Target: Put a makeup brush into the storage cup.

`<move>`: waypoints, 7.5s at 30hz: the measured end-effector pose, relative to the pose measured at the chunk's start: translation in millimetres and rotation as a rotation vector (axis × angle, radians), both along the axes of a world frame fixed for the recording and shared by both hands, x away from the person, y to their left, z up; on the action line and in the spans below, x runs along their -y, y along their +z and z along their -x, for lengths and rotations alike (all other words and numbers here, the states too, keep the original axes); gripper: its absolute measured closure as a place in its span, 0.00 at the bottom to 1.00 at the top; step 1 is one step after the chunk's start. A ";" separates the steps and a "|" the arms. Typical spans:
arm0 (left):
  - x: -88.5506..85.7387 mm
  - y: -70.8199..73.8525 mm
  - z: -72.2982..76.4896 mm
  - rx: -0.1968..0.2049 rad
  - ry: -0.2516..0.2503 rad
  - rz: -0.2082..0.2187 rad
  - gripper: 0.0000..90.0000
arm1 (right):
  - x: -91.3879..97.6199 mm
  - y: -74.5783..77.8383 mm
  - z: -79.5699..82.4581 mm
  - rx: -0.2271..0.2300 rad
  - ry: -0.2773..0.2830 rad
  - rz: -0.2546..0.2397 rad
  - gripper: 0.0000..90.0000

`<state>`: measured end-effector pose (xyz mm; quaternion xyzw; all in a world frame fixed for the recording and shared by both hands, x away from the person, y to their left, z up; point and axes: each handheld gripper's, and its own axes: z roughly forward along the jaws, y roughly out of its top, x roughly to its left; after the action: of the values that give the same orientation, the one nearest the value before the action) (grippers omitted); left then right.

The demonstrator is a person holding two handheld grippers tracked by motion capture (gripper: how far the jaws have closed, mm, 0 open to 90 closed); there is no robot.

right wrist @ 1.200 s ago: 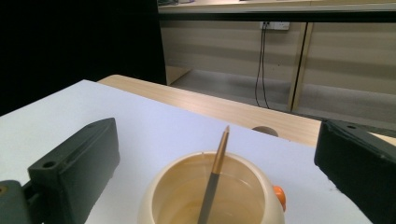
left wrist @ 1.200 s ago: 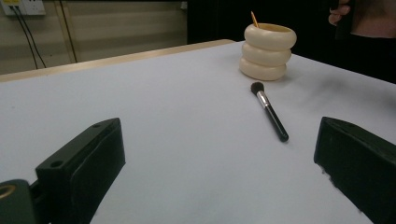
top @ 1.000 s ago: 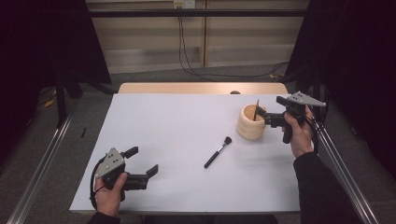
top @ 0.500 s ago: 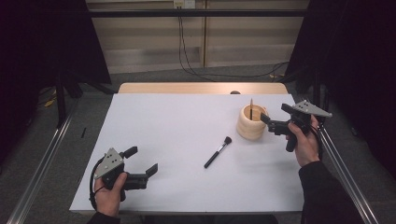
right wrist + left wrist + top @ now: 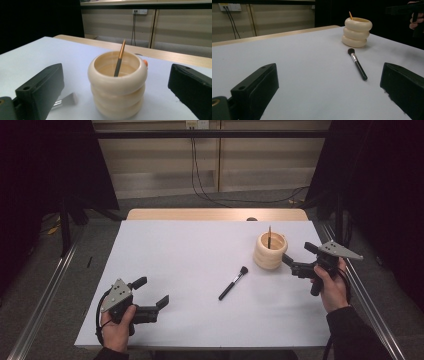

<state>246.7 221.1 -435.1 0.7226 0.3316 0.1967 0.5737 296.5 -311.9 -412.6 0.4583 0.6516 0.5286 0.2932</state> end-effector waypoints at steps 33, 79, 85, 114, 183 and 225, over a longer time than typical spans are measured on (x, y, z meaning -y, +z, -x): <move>-2.5 0.7 4.3 0.011 0.012 0.013 0.02 | -3.9 -22.6 87.1 -0.019 0.013 -0.033 0.02; -4.8 1.8 4.5 0.017 0.015 0.003 0.01 | -24.5 -13.8 70.6 0.040 0.215 0.008 0.00; -4.0 1.5 4.3 0.007 0.015 0.004 0.01 | -30.8 -10.7 60.9 0.080 0.205 0.015 0.02; -4.1 1.5 4.5 0.014 0.014 -0.005 0.01 | -84.7 10.1 2.5 0.063 0.361 0.089 0.03; -3.1 -0.2 3.6 0.005 -0.004 -0.020 0.02 | -130.1 11.2 -84.6 -0.584 0.618 0.467 0.08; -2.4 -1.9 1.6 -0.010 -0.003 -0.032 0.02 | -155.8 -17.8 -88.1 -0.522 0.847 0.756 0.26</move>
<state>245.1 223.5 -437.0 0.7332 0.3303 0.1972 0.5608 384.6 -156.1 -430.4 0.1387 0.9689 0.2024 0.0312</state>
